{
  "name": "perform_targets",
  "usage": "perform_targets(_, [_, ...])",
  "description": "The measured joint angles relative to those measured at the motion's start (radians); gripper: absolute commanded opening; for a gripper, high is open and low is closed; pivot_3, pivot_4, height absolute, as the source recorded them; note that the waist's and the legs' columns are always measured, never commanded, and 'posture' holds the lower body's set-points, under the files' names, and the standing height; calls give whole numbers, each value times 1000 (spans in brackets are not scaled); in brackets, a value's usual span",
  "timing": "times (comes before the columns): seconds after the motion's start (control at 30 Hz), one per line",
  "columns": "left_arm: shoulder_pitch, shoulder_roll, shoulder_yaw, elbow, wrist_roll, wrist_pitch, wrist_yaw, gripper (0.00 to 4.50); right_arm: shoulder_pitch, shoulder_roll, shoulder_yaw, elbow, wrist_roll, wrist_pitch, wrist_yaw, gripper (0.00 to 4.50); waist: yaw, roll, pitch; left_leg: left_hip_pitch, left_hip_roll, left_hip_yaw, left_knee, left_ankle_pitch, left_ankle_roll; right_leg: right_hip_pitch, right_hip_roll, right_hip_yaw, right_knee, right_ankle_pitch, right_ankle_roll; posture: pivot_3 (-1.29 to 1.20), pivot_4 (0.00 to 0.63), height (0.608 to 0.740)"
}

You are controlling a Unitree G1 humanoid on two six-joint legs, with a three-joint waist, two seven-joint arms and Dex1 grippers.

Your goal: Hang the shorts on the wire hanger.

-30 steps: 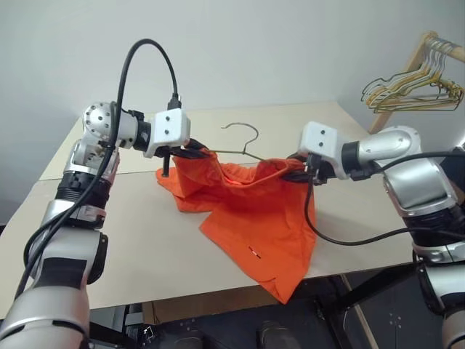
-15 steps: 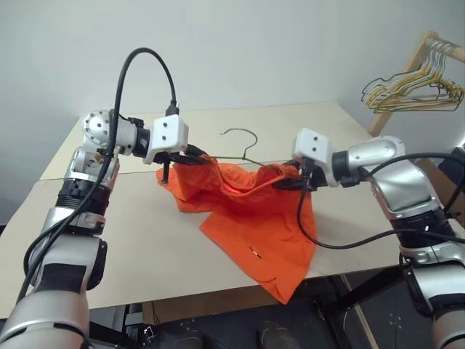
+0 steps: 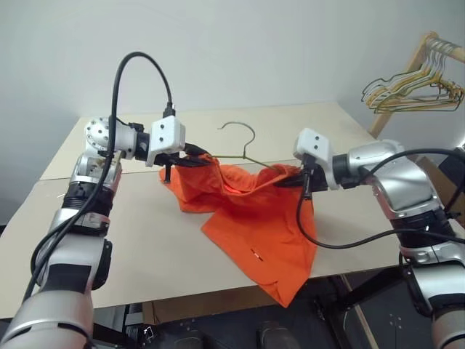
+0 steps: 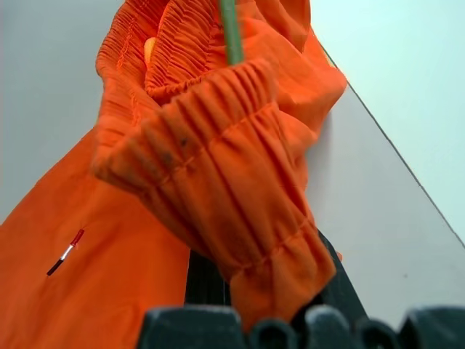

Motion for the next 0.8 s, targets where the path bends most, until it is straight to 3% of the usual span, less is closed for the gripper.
perform_targets(0.23, [-5,21,37,107,8,-61,12,4393,12,-69,-55,-35,45,59,14,0,1,0,0,0,0,0,0,0,0,0,0,0,0,0,0,-108,0,740])
perform_targets(0.53, [-64,-7,201,92,-101,-5,129,4479,49,-165,-139,-69,113,281,-53,0,1,0,0,-1,0,0,0,0,0,0,-1,0,0,0,0,-141,0,740])
perform_targets(0.8, [146,-49,248,-290,-267,225,159,4479,81,-165,-331,-61,112,507,-319,0,-11,0,0,0,1,-4,-1,0,0,0,-1,1,0,0,0,-182,0,740])
